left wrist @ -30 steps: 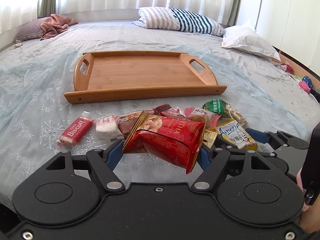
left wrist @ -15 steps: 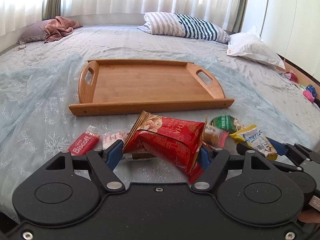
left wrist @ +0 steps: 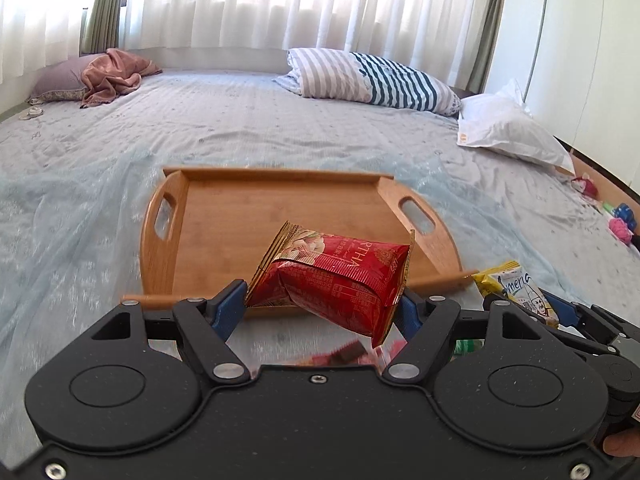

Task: Organize snacks
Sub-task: 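Carry the red bag with the left gripper over the tray while the right gripper carries the yellow pack there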

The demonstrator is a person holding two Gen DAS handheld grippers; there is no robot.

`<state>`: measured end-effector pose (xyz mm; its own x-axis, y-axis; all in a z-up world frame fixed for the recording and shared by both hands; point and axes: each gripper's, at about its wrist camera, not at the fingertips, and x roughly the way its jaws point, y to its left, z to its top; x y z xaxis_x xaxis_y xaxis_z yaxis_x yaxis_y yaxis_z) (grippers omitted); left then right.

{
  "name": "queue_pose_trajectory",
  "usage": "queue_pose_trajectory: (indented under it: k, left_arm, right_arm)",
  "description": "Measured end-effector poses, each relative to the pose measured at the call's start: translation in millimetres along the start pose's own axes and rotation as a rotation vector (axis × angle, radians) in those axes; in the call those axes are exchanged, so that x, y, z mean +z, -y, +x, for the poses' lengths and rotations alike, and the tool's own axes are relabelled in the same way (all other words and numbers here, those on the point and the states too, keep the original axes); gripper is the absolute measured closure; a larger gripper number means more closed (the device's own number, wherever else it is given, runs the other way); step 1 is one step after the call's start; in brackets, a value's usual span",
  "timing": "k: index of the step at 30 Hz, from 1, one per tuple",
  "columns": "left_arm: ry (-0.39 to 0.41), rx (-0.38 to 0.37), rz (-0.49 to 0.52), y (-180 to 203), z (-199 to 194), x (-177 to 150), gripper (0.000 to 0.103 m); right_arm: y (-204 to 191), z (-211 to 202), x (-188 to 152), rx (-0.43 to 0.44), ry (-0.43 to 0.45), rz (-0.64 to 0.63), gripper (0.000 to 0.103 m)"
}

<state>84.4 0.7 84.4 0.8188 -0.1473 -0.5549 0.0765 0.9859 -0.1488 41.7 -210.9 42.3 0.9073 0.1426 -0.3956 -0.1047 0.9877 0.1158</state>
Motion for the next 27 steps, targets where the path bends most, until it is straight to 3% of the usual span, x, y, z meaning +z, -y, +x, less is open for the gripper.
queue_pose_trajectory:
  k: [16, 27]
  left_arm:
    - [-0.088, 0.073, -0.052, -14.7, 101.1, 69.6, 0.03]
    - [-0.101, 0.124, -0.055, -25.5, 175.4, 100.6, 0.03]
  right_arm:
    - [-4.2, 97.2, 51.6, 0.045, -0.025, -0.011, 0.042]
    - [2.6, 179.6, 72.0, 0.102, -0.08, 0.052, 0.042]
